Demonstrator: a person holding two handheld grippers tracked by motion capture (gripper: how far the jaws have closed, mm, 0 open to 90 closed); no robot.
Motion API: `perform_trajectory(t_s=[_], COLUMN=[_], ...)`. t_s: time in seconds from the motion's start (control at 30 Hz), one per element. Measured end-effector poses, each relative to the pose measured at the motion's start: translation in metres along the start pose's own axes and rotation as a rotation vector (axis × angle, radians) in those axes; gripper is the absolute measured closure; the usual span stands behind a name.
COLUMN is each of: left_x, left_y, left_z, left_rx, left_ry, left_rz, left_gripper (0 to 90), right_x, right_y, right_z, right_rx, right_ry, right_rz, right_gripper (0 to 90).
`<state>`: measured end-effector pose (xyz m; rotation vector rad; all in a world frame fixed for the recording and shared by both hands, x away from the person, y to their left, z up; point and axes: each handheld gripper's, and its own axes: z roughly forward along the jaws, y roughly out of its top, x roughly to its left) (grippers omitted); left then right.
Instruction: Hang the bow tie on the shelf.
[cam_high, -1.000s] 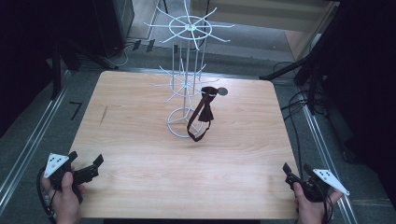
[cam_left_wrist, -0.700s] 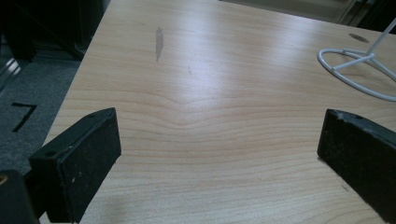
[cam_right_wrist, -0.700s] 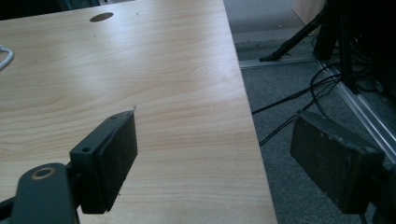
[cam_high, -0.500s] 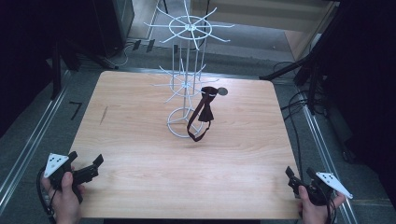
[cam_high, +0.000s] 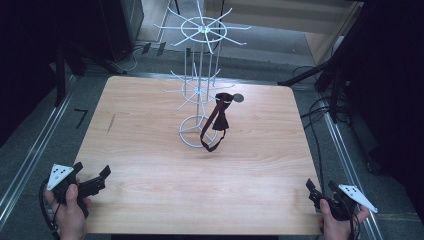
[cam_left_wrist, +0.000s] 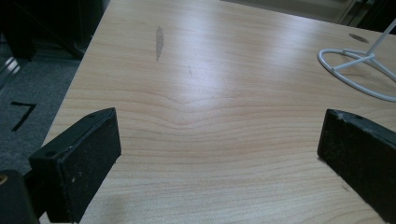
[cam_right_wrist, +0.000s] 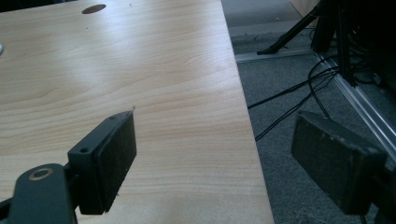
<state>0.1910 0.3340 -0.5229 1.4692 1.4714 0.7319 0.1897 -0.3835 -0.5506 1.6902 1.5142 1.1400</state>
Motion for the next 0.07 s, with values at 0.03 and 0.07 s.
perform_trajectory(t_s=[0.03,0.07], left_x=[0.0,0.0001], left_y=[0.0,0.0001], left_z=[0.0001,0.0002], left_rx=[0.0,0.002], left_ry=[0.0,0.0], left_rz=[0.0,0.0], left_gripper=[0.1,0.0], right_x=[-0.0001,-0.0001], right_y=[0.0,0.0], right_z=[-0.0001,-0.0001], right_rx=[-0.002,-0.002], right_ry=[0.0,-0.001], right_rz=[0.0,0.0], right_gripper=[14.3,14.3])
